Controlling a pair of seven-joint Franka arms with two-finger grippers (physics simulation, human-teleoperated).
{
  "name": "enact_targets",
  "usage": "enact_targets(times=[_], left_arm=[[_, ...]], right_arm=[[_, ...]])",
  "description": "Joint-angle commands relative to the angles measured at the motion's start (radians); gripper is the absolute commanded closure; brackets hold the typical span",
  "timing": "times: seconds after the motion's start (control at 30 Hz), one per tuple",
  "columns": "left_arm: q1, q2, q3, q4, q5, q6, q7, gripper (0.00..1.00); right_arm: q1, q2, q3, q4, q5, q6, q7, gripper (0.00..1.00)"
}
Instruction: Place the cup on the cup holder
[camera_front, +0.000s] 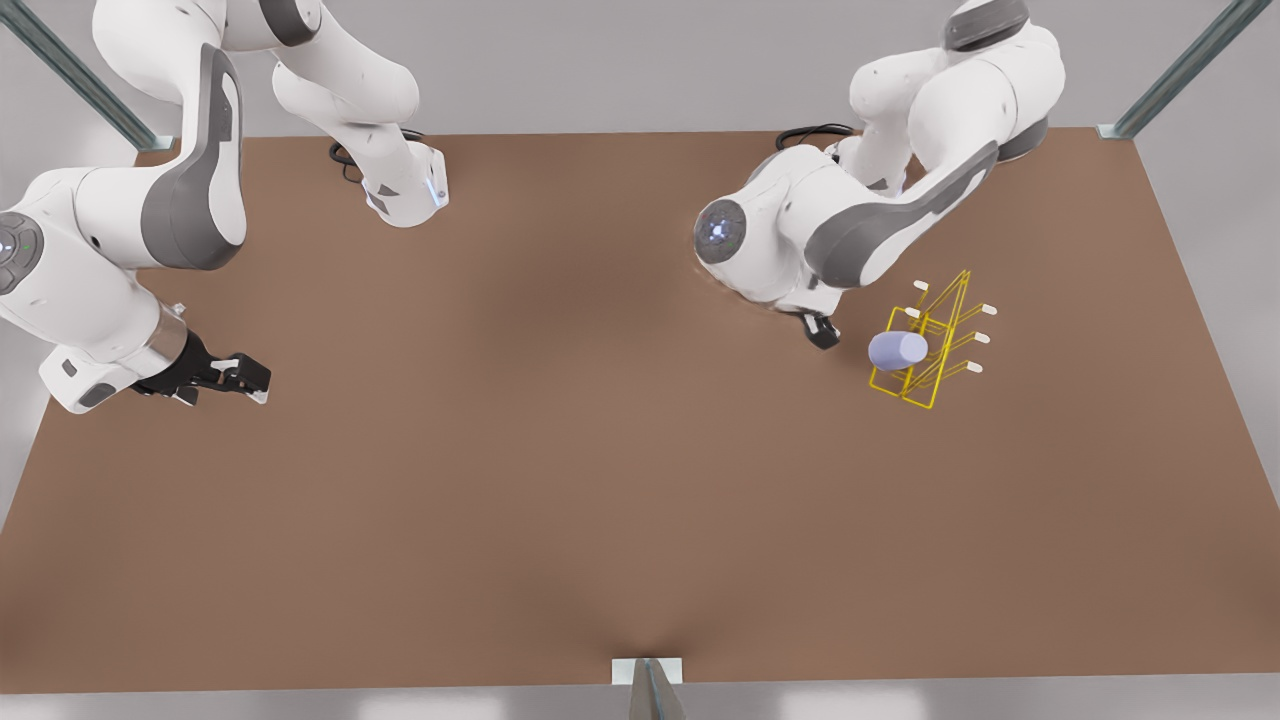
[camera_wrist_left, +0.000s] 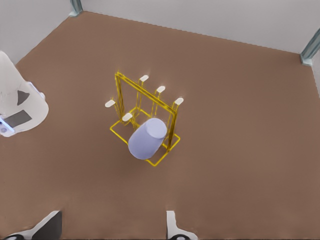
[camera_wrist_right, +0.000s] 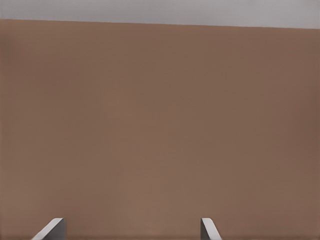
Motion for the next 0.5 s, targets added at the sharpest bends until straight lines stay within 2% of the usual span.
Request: enact_targets(times=[0.0, 0.1, 0.13, 0.17, 0.2, 0.23, 0.27, 0.3, 0.33, 0.37, 0.4, 0.43, 0.47], left_arm=[[0.176, 0.001, -0.169, 0.004, -0.093, 0.069, 0.797, 0.00], [0.196, 0.012, -0.159, 0.014, -0.084, 0.036, 1.170, 0.00], [0.253, 0.009, -0.130, 0.023, -0.074, 0.047, 1.455, 0.00], [0.244, -0.005, -0.059, 0.064, -0.084, 0.051, 1.705, 0.00], [0.190, -0.007, 0.027, 0.176, -0.099, 0.042, 2.078, 0.00], [0.116, -0.036, 0.156, 0.236, -0.159, 0.041, 2.160, 0.00], [0.020, -0.112, 0.365, 0.247, -0.232, 0.059, 2.314, 0.00], [-0.190, -0.280, 0.855, 0.268, -0.547, 0.151, 2.506, 0.00], [-0.308, -0.394, 1.159, 0.168, -0.782, 0.238, 2.584, 0.00], [-0.333, -0.482, 1.245, 0.043, -0.858, 0.321, 2.713, 0.00], [-0.379, -0.490, 1.245, 0.044, -0.852, 0.347, 2.697, 0.00], [-0.396, -0.510, 1.355, 0.032, -0.867, 0.398, 2.813, 0.00], [-0.416, -0.568, 1.414, -0.069, -0.893, 0.508, 2.902, 0.00]], right_arm=[[-0.001, -0.001, 0.000, -0.001, 0.000, 0.000, -0.001, 0.00], [-0.005, 0.006, -0.003, 0.006, 0.000, 0.081, -0.001, 0.00], [-0.006, 0.019, -0.004, 0.010, 0.000, 0.095, -0.001, 0.00], [-0.006, 0.019, -0.003, 0.010, 0.001, 0.095, -0.001, 0.00], [0.005, 0.017, -0.003, 0.010, 0.001, 0.095, 0.001, 0.00], [0.006, 0.016, 0.000, 0.010, 0.004, 0.094, 0.001, 0.00], [0.003, 0.009, 0.003, 0.010, 0.010, 0.084, 0.001, 0.00], [0.011, 0.009, 0.008, 0.010, 0.011, 0.083, 0.004, 0.00], [0.003, 0.012, 0.008, 0.010, 0.010, 0.089, -0.004, 0.00], [0.003, 0.017, 0.008, 0.009, 0.006, 0.095, -0.004, 0.00], [0.008, 0.026, 0.008, 0.010, 0.006, 0.095, -0.004, 0.00], [0.008, 0.039, 0.006, 0.010, 0.003, 0.098, -0.004, 0.00], [0.002, 0.048, 0.006, 0.012, 0.001, 0.138, -0.004, 0.00]])
